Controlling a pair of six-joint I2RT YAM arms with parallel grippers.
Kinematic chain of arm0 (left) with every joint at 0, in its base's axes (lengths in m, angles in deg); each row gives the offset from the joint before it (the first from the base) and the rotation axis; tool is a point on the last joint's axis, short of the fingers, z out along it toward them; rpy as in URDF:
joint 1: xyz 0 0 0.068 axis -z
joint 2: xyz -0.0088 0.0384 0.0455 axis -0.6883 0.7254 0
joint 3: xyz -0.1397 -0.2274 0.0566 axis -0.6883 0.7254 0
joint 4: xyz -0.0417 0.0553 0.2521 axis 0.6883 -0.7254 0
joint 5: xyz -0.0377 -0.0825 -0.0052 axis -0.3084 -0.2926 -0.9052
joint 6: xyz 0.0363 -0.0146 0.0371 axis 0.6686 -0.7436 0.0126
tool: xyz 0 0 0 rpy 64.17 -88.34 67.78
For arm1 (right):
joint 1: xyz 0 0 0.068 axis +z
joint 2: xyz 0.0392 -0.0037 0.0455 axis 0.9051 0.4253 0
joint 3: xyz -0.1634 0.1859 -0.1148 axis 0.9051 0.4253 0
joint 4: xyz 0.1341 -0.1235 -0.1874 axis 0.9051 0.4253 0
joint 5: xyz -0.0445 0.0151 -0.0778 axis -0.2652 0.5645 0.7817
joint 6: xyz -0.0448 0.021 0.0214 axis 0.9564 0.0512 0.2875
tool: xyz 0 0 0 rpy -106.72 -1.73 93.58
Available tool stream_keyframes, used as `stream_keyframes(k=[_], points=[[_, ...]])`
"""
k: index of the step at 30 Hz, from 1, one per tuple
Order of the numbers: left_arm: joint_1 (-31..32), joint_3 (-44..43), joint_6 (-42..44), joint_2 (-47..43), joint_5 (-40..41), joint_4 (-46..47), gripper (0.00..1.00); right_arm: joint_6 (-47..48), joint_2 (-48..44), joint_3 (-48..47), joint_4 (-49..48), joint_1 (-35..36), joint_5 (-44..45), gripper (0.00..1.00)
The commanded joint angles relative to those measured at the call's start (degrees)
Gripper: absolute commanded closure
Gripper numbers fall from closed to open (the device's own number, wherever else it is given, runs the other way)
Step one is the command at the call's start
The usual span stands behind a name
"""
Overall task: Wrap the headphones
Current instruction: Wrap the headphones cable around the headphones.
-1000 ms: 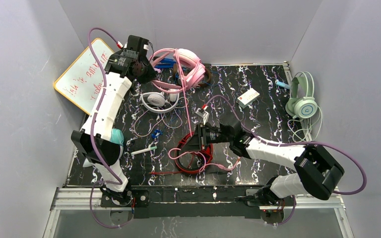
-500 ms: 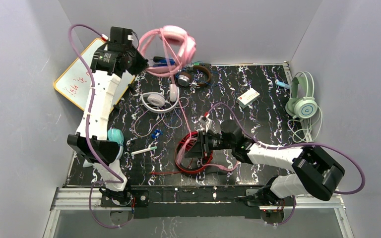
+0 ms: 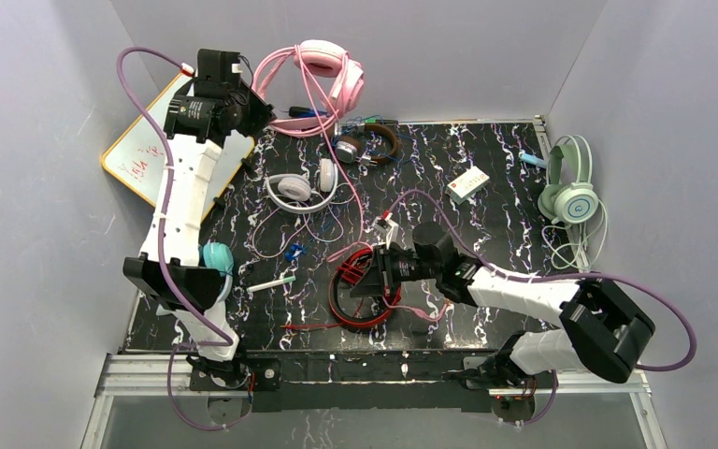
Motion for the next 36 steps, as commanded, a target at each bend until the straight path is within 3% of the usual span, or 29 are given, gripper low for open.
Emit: stream_keyframes(k=[1,6,11,15,17,24,30,36], points=[[-2.84,-1.24,-3.4,-3.97,-1.84,4.54,1.0,3.43,-4.29,-4.33,6.1,-0.03,1.91,0.99],[-8.93,-1.28,-7.74,-2.16,-9.82,9.02,1.0,2.85,-10.13,-0.53,11.14,-0.16,6.08,0.99],[-10.63,3.03,-10.83,-3.97,-16.86,16.58,1.0,1.52,-15.25,1.1,18.56,-2.69,10.44,0.99],[-10.63,13.69,-12.6,-8.55,-23.61,24.05,1.0,1.42,-14.6,-2.77,23.89,-12.83,3.77,0.99],[-10.63,18.27,-11.8,-10.95,-23.22,24.8,1.0,2.31,-13.75,-5.29,25.28,-19.03,-0.63,0.99],[-10.74,27.42,-11.01,-17.19,-27.06,27.82,1.0,3.65,-7.93,-11.69,28.35,-36.13,-6.33,0.99],[-10.72,34.48,-9.16,-21.63,-27.79,28.18,1.0,2.4,-4.23,-11.81,27.2,-44.91,-3.95,0.99],[-10.44,41.66,-7.13,-24.72,-35.14,34.09,1.0,0.9,-0.66,-13.98,28.01,-50.83,-1.01,0.99]])
